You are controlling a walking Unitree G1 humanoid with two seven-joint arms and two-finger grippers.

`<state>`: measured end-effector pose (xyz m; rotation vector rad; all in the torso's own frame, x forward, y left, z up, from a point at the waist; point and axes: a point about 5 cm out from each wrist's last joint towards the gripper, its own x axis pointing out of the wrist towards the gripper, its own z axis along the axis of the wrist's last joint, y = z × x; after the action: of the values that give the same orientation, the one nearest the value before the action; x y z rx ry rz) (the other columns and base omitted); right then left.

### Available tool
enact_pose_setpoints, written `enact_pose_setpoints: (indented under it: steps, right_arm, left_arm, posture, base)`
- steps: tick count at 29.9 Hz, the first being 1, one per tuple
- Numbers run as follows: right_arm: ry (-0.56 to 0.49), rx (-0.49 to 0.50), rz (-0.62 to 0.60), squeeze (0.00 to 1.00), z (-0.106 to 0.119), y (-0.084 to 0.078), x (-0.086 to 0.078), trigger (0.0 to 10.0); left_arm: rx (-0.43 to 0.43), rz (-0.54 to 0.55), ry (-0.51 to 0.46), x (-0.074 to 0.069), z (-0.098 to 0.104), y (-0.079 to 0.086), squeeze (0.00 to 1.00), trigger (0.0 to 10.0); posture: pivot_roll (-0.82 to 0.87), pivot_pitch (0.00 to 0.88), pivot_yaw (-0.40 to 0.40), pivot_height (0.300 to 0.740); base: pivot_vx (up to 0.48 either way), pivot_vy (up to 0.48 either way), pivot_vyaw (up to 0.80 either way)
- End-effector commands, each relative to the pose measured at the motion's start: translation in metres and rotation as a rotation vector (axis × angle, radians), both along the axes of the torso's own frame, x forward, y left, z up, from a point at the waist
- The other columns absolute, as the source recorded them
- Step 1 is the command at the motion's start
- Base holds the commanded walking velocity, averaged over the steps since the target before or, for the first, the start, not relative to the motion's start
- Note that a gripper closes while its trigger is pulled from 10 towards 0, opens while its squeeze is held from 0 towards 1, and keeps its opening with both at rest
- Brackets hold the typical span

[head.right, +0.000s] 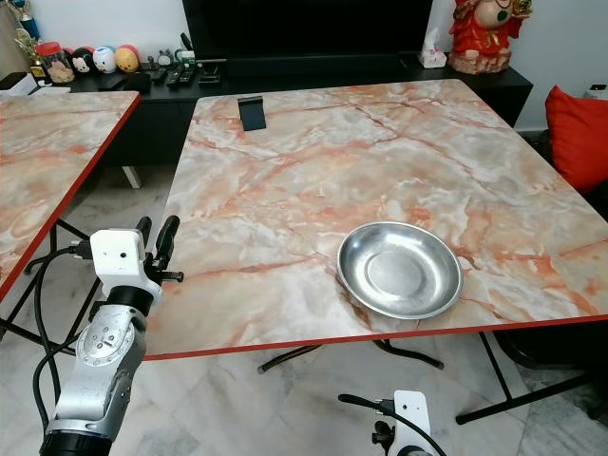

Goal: Setting the table

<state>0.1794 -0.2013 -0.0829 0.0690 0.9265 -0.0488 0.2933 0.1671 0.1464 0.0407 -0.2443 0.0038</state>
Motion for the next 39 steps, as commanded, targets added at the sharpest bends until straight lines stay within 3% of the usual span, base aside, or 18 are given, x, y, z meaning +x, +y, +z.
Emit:
enact_pose_setpoints:
  steps: [1,39]
  right_arm:
    - [0.003,0.001,-0.002,0.0,-0.0005,0.0006,-0.0009,10.0]
    - [-0.007,0.009,-0.016,0.0,0.0002,0.001,0.0007,10.0]
  left_arm:
    - [0.022,-0.013,-0.025,-0.0014,0.0043,-0.0022,0.0,10.0]
    - [0.01,0.002,-0.018,-0.0006,0.0047,0.0002,0.0,10.0]
  posture:
    - [-0.06,0.0,0.042,0.74]
    - [-0.06,0.0,0.043,0.74]
  base:
    - [0.0,0.0,0.0]
    - [0.0,0.0,0.0]
